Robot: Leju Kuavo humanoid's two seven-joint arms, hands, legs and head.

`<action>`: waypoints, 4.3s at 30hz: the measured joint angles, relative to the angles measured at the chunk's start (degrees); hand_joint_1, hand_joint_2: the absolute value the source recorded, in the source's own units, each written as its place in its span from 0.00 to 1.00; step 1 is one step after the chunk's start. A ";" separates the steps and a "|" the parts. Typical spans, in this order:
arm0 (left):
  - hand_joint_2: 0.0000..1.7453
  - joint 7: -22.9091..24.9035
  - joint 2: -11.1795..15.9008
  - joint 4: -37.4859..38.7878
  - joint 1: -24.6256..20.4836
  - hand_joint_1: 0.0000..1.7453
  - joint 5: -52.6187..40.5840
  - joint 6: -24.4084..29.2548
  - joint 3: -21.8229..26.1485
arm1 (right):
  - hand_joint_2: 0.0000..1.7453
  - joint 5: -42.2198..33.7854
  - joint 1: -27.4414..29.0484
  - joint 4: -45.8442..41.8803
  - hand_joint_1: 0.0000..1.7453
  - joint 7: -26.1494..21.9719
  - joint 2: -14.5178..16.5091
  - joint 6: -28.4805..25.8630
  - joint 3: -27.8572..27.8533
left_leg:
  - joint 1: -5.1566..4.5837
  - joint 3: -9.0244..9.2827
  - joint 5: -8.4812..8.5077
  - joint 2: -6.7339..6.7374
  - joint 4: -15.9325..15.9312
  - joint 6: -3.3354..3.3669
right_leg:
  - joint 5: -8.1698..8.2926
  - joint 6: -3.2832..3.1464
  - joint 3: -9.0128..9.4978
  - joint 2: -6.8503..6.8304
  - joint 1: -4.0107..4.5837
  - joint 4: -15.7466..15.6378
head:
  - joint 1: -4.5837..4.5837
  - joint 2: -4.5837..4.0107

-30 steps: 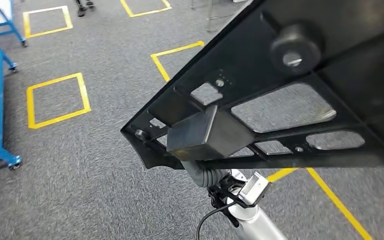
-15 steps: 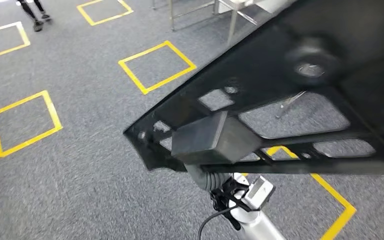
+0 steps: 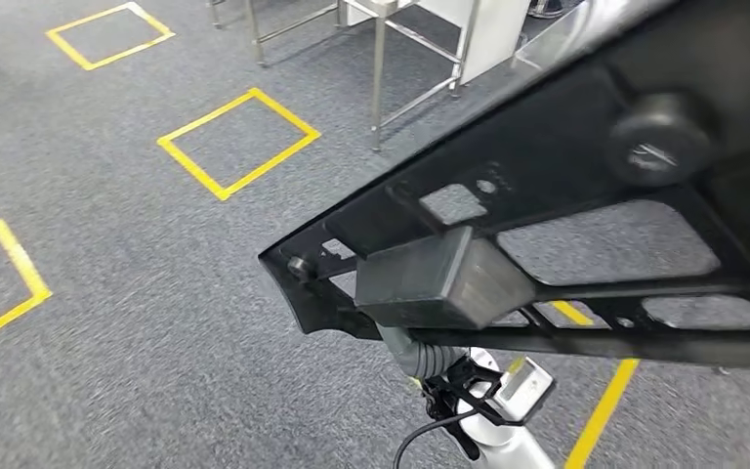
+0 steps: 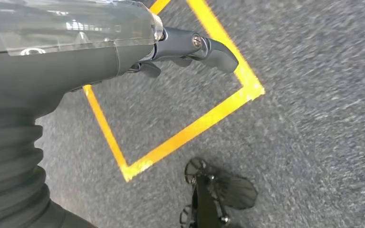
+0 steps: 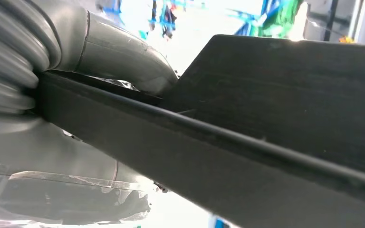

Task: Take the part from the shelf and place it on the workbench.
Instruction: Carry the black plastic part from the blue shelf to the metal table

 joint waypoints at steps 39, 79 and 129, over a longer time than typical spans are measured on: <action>1.00 -2.89 -1.52 0.02 0.19 0.00 -2.35 -2.27 -0.08 | 1.00 0.26 3.18 -1.19 1.00 0.02 -3.10 0.23 -5.09 | -0.79 0.83 -0.81 5.90 -0.16 -0.28 | 2.61 0.47 2.28 -7.23 -0.40 -3.67 | 0.01 0.00; 1.00 -4.13 -1.52 0.02 0.13 0.00 -2.33 -7.84 -0.21 | 1.00 -4.10 1.75 1.24 1.00 0.04 -3.32 3.15 -6.33 | -0.33 -6.26 -7.82 2.12 14.83 -2.59 | 2.20 -2.60 4.06 -4.03 -0.12 -6.20 | 0.01 0.00; 1.00 -4.74 -1.43 0.02 0.44 0.00 -2.63 -7.25 0.06 | 1.00 -1.41 4.34 0.38 1.00 1.94 -3.66 -1.92 -7.24 | -0.40 0.30 0.32 -1.32 -0.71 0.43 | -0.66 1.28 -1.21 -3.53 -1.22 4.34 | -0.01 0.00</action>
